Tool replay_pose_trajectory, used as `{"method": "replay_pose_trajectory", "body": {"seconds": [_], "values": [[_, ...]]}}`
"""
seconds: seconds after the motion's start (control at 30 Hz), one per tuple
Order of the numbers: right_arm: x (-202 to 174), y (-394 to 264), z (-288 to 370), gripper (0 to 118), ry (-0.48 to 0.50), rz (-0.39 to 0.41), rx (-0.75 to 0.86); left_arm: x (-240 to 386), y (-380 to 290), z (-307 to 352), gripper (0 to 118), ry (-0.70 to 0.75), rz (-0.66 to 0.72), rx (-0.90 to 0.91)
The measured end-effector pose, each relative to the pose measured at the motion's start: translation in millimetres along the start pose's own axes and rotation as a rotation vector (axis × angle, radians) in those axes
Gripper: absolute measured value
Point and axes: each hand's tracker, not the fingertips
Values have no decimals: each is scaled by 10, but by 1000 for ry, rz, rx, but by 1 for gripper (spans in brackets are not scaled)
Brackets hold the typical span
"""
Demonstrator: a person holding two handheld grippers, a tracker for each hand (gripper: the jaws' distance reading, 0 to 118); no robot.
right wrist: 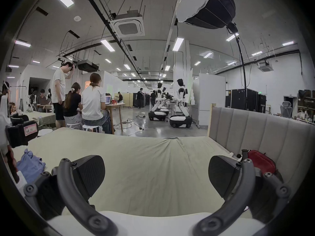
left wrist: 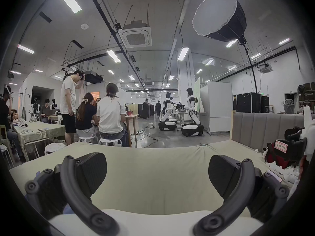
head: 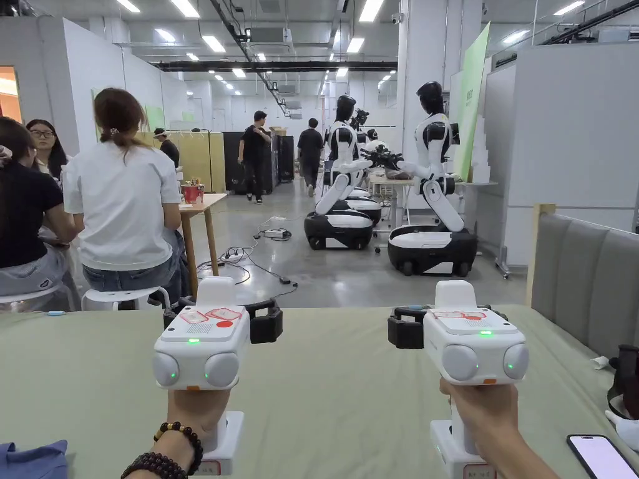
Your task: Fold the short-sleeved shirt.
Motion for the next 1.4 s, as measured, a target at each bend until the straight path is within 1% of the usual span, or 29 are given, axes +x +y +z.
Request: {"method": "replay_pose_trajectory", "body": {"seconds": [0.23,0.57,0.9,1.17,1.4], "values": [[34,-88,-138,118,7,4,-15,25,28,16,118,17,-36,23],[32,-55,-27,118,-11,3,-1,-6,24,-13,118,39,14,17],[40,-62,-9,118,-18,-7,11,50,33,-5,118,41,-19,28],[49,-44,39,118,-10,-8,23,84,28,7,118,45,-18,32],[54,-86,-13,118,-27,16,54,81,-2,-8,118,29,-1,15]]}}
